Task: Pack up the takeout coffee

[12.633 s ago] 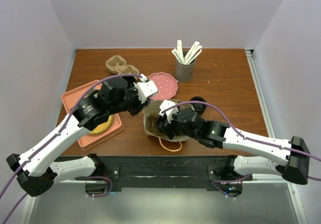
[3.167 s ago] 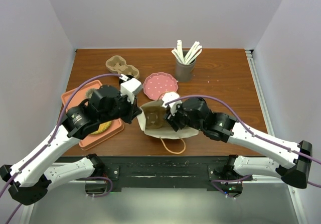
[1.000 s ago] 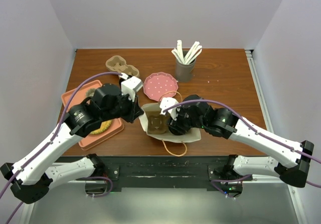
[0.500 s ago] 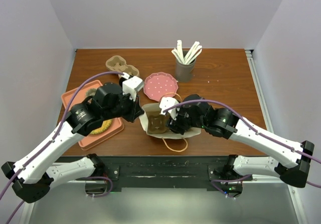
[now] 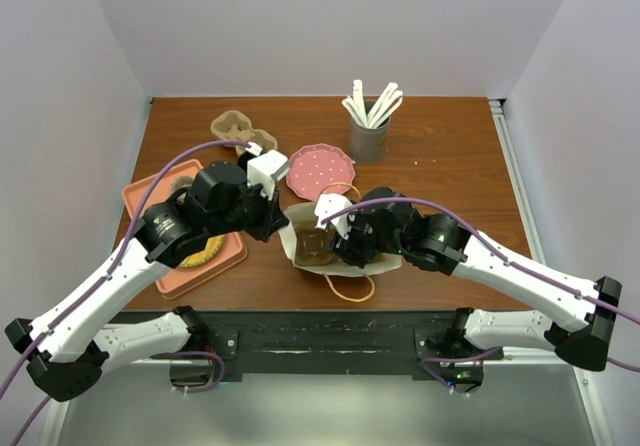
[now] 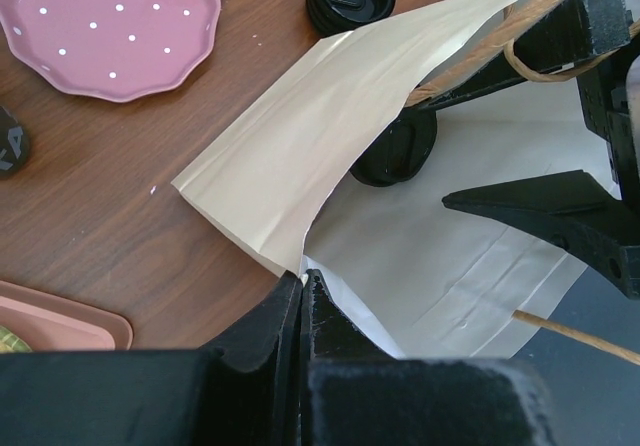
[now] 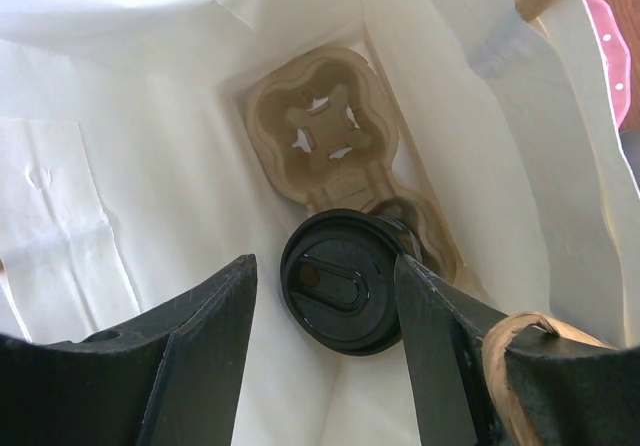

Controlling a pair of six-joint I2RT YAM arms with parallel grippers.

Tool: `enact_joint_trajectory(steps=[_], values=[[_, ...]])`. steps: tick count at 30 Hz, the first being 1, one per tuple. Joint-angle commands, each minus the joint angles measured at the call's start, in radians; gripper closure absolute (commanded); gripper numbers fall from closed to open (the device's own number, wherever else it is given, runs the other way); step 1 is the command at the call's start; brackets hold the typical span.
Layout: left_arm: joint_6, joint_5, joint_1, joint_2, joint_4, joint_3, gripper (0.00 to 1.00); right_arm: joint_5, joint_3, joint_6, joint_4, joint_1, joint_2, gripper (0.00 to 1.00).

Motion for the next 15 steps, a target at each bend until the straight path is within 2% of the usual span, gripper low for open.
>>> enact_joint_trajectory(steps=[1, 8, 15], values=[[0.020, 0.013, 0.009, 0.007, 0.036, 0.052, 0.96, -0.006, 0.036, -0.022, 0.030, 0.001, -0.011, 0.37], [0.011, 0.018, 0.019, 0.015, 0.036, 0.068, 0.96, -0.015, 0.041, -0.037, 0.047, 0.001, -0.044, 0.29], [0.004, 0.038, 0.032, 0.023, 0.045, 0.086, 0.96, -0.023, 0.068, -0.052, -0.013, 0.002, -0.012, 0.32]])
